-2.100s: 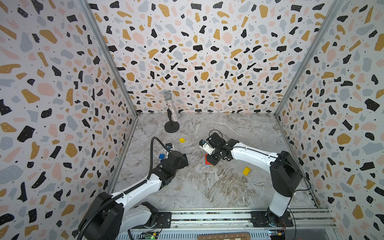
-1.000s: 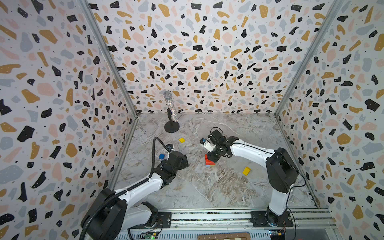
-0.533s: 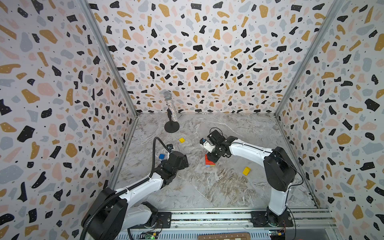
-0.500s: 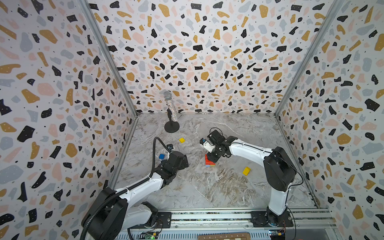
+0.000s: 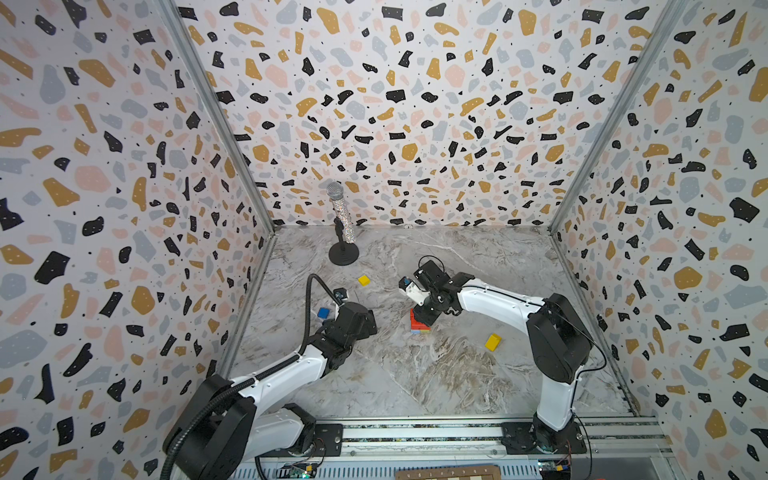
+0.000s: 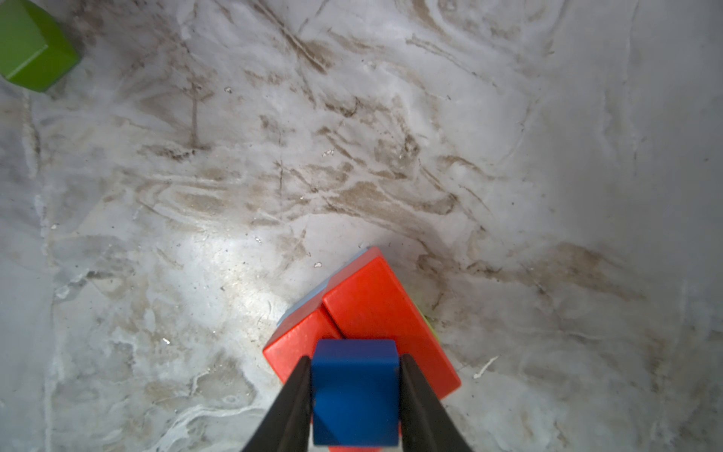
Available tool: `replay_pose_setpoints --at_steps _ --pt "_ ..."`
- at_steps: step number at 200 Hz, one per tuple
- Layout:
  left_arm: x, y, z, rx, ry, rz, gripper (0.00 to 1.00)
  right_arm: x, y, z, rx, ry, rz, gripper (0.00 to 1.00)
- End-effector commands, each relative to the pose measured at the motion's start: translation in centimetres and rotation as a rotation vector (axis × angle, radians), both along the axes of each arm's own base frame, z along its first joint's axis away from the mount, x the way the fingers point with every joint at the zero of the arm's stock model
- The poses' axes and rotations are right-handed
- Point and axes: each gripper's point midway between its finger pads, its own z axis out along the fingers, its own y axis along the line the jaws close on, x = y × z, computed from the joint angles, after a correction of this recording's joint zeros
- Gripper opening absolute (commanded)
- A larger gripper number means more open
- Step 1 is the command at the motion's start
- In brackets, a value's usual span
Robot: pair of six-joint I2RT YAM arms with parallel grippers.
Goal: Build the wood block tower
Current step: 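Lower the blue cube onto the top red brick, then open the right gripper and withdraw it while the left gripper reaches the yellow cube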
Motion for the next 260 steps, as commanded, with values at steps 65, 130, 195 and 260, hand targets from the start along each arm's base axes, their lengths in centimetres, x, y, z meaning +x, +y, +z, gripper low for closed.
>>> replay_pose_setpoints --at_steps 65,130,195,260 --pt "0.4 0.3 1.5 -0.001 -0.036 0.015 1.00 0.6 0.5 2.7 0.033 -0.053 -0.001 0.53" --pt "1.1 0.5 3.7 0.022 -0.054 0.026 1.00 1.8 0.6 7.6 0.143 -0.165 -0.057 0.55" --pt "5.5 -1.3 4.6 0.069 0.014 0.023 0.97 3.5 -3.9 12.8 0.359 -0.256 -0.278 0.63" --pt "9.6 -1.1 2.8 0.105 0.093 0.074 0.97 0.9 -8.1 15.8 0.561 -0.309 -0.381 0.99"
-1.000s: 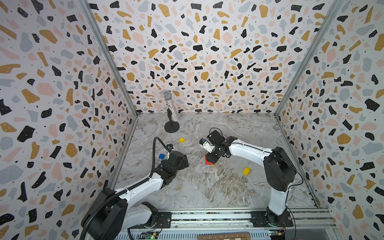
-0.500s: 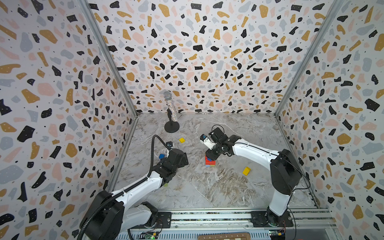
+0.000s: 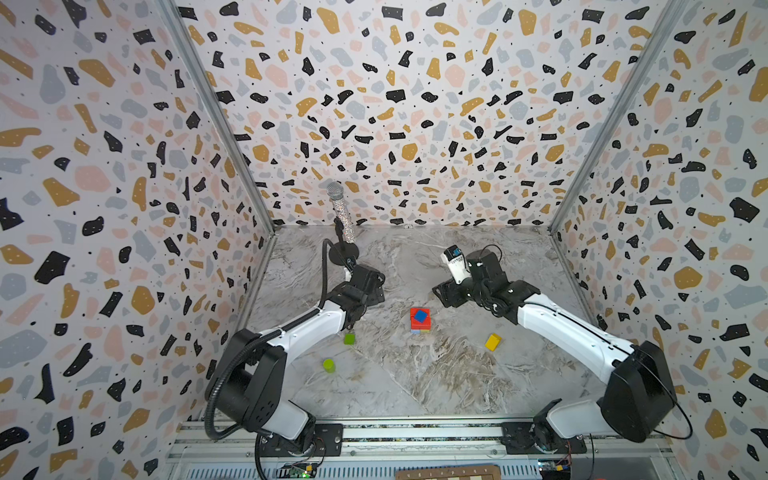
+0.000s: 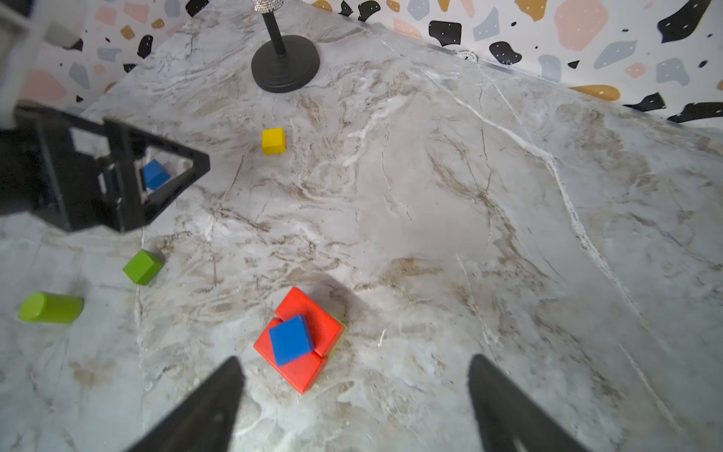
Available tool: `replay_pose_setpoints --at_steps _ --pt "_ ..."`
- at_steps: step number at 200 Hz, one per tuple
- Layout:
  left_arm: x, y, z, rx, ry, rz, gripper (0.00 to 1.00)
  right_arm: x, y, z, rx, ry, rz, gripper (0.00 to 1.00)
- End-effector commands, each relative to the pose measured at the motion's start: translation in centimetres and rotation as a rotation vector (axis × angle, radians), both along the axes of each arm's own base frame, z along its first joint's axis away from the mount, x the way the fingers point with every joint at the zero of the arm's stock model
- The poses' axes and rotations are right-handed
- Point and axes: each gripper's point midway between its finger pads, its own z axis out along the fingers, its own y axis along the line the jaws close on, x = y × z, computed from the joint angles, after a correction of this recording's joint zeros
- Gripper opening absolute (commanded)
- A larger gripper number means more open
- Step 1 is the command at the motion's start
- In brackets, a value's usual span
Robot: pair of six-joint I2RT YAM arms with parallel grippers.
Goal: Build the wood block tower
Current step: 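Open the right gripper and withdraw it while the left gripper reaches the yellow cube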
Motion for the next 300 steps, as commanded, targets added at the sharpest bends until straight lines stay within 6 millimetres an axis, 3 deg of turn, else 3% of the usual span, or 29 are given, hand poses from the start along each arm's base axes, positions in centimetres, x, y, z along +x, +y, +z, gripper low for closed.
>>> replay_pose_setpoints --at_steps 1,39,69,98,151,215,300 --pt "1.3 0.3 0.1 0.027 0.015 0.010 0.97 -0.7 -0.3 3.0 0.133 -0.059 -0.012 0.99" --pt "3.2 0.6 -1.1 0.014 0.050 0.045 0.91 -1.8 -1.4 4.1 0.216 -0.100 -0.044 0.99" --pt "4.7 0.5 -2.6 -0.009 0.100 0.061 0.84 -2.5 -2.4 3.9 0.257 -0.125 -0.086 0.99" --pt "6.1 0.6 -3.9 -0.054 0.131 0.082 0.76 -3.3 -2.3 4.7 0.313 -0.145 -0.061 0.99" --pt "8.6 0.7 -4.9 -0.055 0.163 0.117 0.74 -4.2 -1.6 5.1 0.365 -0.141 -0.013 0.99" --pt "9.6 0.9 -6.9 -0.077 0.207 0.144 0.64 -4.6 -1.6 5.6 0.384 -0.153 0.003 1.00" --pt "10.4 1.4 -7.7 -0.053 0.224 0.162 0.60 -4.7 -1.7 5.9 0.385 -0.161 0.004 1.00"
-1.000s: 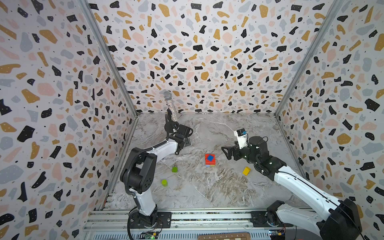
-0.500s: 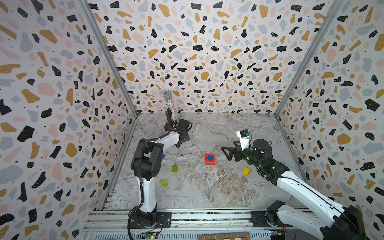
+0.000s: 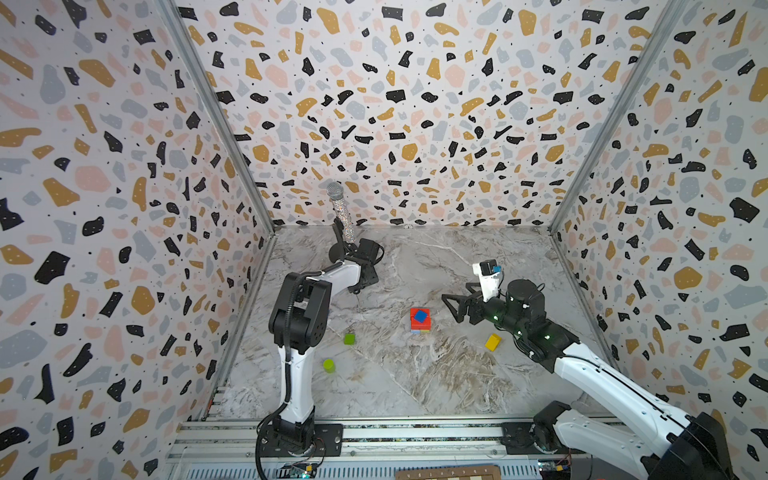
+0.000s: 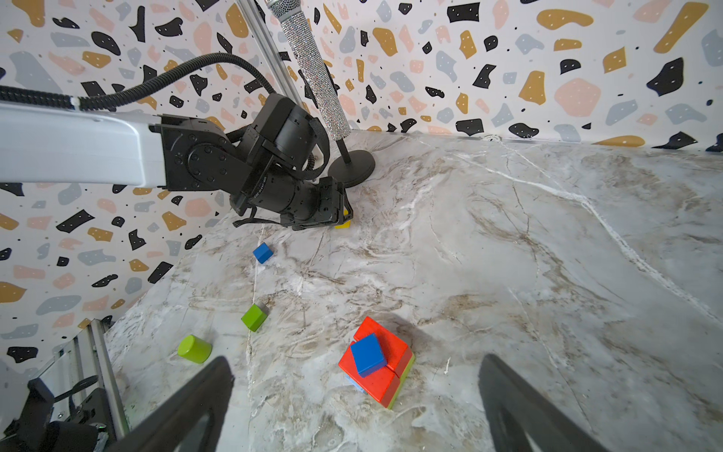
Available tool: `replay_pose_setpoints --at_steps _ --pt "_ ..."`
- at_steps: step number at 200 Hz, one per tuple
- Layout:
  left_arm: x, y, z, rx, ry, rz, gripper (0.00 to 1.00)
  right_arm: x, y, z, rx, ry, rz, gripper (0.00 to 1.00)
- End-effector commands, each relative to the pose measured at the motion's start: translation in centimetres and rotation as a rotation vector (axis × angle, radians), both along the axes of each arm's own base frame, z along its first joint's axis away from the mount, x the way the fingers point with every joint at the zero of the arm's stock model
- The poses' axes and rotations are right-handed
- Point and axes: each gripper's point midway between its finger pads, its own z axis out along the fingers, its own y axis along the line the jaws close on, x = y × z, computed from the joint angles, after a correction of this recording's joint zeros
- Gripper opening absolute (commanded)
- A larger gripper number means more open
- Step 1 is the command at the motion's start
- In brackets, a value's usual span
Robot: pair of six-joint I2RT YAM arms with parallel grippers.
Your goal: Build the wood block tower
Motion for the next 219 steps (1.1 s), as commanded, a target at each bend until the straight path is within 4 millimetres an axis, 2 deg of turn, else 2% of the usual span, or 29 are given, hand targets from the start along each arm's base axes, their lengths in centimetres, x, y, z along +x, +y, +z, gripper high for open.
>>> replay_pose_setpoints --at_steps 1,86,128,180,219 --pt "0.5 0.4 -0.2 0.006 0.004 0.010 0.60 -0.2 -0.2 1.4 0.031 -0.036 0.000 1.00" --pt "0.9 0.3 -0.7 0.005 0.011 0.011 0.48 -0.2 -0.1 1.3 0.028 -0.036 0.004 0.99" --pt "0.9 0.1 -0.6 0.000 0.013 -0.003 0.35 -0.2 -0.2 1.2 0.026 -0.036 0.000 0.99" --pt "0.5 0.1 0.9 0.000 -0.001 -0.025 0.27 0.0 -0.2 0.9 0.019 -0.030 -0.001 0.99" --pt "-0.4 0.0 3.1 -0.008 -0.020 -0.052 0.24 0.1 -0.2 0.6 0.008 -0.026 -0.007 0.99"
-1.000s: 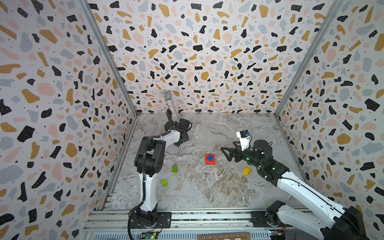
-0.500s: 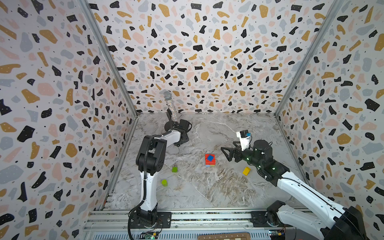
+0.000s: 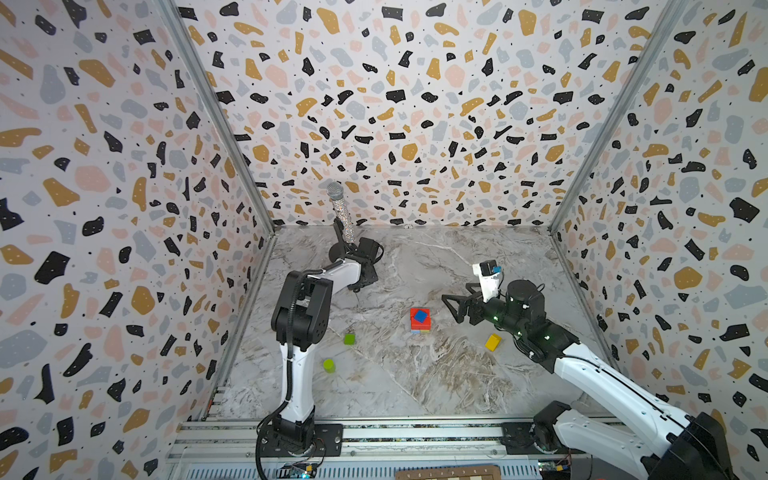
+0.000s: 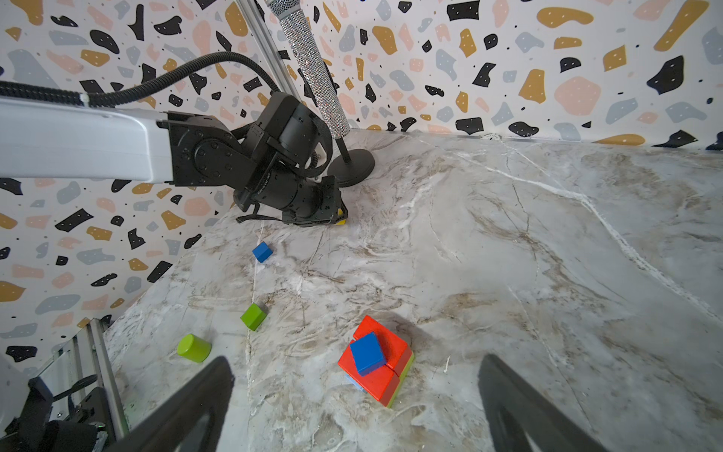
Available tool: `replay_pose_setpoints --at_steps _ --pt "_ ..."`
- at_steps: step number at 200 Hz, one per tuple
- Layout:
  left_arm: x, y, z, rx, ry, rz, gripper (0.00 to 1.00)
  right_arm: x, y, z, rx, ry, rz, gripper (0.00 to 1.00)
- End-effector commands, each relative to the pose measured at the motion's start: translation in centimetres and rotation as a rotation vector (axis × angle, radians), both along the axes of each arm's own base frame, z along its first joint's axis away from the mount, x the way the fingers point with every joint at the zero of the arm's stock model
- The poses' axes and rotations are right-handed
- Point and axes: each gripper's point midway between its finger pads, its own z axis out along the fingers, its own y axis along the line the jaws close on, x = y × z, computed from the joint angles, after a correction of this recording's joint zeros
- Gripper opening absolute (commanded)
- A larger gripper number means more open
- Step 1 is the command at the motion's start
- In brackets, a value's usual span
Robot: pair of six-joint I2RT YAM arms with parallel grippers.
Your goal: Build the wood block tower
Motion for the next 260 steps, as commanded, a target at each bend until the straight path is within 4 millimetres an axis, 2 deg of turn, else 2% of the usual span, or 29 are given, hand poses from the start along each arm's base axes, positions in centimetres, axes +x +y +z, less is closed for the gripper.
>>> replay_pose_setpoints --at_steps 1,72,106,130,179,260 --pt "-0.5 0.0 3.0 -0.014 -0.033 -0.031 0.24 0.1 -0.2 0.7 0.008 -0.026 -0.006 0.99" --pt "-4.8 -0.8 7.3 -0.021 -0.055 -0.154 0.25 0.7 -0.4 0.2 0.000 -0.011 -0.022 0.99" --pt "-7.4 -2.0 8.9 -0.008 -0.055 -0.246 0.25 1.3 -0.9 -0.2 0.004 0.011 -0.036 0.99" --pt "-9.2 -3.6 10.1 0.007 -0.062 -0.326 0.25 2.0 -1.7 -0.8 0.042 0.050 -0.042 0.99" --pt "-12.5 -6.9 12.0 0.004 -0.073 -0.484 0.25 3.8 -4.6 -2.2 0.158 0.143 -0.069 0.99" --pt "-17.9 -13.3 14.0 0.073 -0.124 -0.771 0.25 4.6 -5.6 -3.4 0.137 0.175 -0.106 0.99"
